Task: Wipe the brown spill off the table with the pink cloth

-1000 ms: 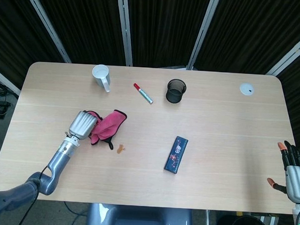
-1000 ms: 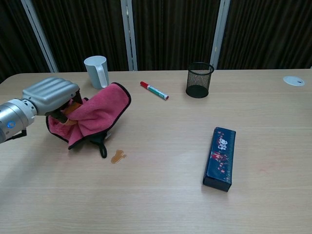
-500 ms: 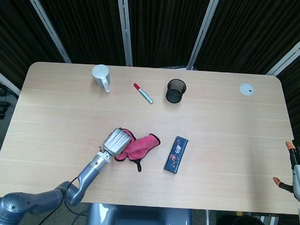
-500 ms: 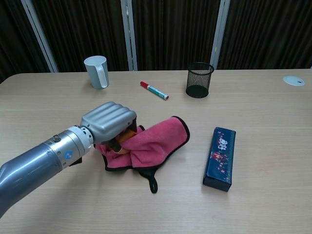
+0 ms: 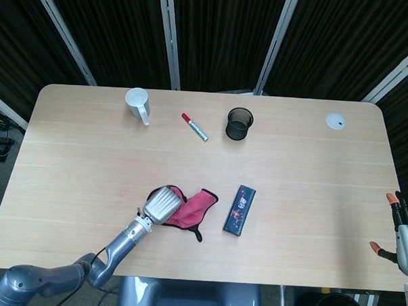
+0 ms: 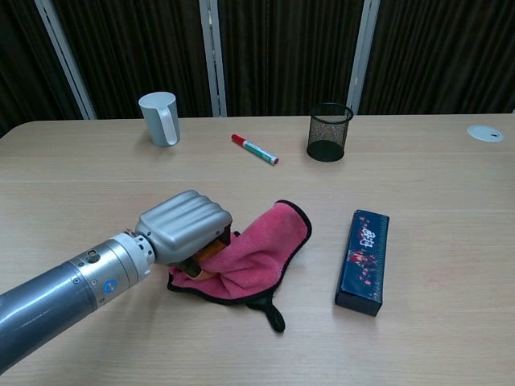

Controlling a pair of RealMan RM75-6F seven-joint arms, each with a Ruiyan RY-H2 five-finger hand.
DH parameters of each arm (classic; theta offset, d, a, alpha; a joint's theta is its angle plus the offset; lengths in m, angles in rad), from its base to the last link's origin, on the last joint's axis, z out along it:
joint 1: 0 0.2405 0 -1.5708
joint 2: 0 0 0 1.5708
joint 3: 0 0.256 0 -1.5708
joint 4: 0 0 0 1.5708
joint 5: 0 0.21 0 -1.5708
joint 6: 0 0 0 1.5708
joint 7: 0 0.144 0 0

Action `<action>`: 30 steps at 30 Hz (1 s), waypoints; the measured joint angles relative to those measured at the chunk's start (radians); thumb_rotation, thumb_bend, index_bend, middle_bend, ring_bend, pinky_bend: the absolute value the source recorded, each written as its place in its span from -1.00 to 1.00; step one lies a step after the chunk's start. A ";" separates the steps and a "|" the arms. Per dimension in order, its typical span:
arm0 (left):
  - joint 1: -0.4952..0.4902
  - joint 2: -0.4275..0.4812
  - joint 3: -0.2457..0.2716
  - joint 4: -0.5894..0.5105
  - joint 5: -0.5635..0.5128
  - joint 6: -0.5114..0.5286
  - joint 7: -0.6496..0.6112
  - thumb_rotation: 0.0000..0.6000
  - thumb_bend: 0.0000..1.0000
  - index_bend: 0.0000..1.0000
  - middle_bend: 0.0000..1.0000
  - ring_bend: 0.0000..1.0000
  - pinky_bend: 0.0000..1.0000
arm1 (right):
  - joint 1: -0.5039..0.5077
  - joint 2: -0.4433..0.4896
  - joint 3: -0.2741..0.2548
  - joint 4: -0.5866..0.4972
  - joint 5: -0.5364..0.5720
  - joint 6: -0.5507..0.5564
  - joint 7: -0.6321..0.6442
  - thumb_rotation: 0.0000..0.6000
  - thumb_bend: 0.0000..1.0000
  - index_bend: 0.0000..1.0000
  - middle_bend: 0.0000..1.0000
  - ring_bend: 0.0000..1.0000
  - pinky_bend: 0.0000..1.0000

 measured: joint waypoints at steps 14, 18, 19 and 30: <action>0.047 0.115 -0.013 0.135 -0.036 -0.010 -0.089 1.00 -0.07 0.81 0.41 0.26 0.15 | 0.001 -0.002 -0.003 -0.010 -0.016 0.009 -0.013 1.00 -1.00 -0.95 -1.00 -1.00 -1.00; 0.055 0.135 -0.017 0.150 -0.042 -0.009 -0.105 1.00 -0.07 0.81 0.41 0.26 0.15 | 0.003 -0.001 -0.005 -0.015 -0.020 0.006 -0.017 1.00 -1.00 -0.95 -1.00 -1.00 -1.00; 0.057 0.140 -0.018 0.149 -0.042 -0.009 -0.111 1.00 -0.07 0.81 0.41 0.26 0.15 | 0.003 -0.001 -0.005 -0.016 -0.021 0.007 -0.017 1.00 -1.00 -0.95 -1.00 -1.00 -1.00; 0.045 0.073 0.006 -0.004 0.006 0.004 -0.080 1.00 -0.07 0.81 0.42 0.26 0.15 | 0.004 0.002 -0.002 -0.016 -0.022 0.010 -0.012 1.00 -1.00 -0.95 -1.00 -1.00 -1.00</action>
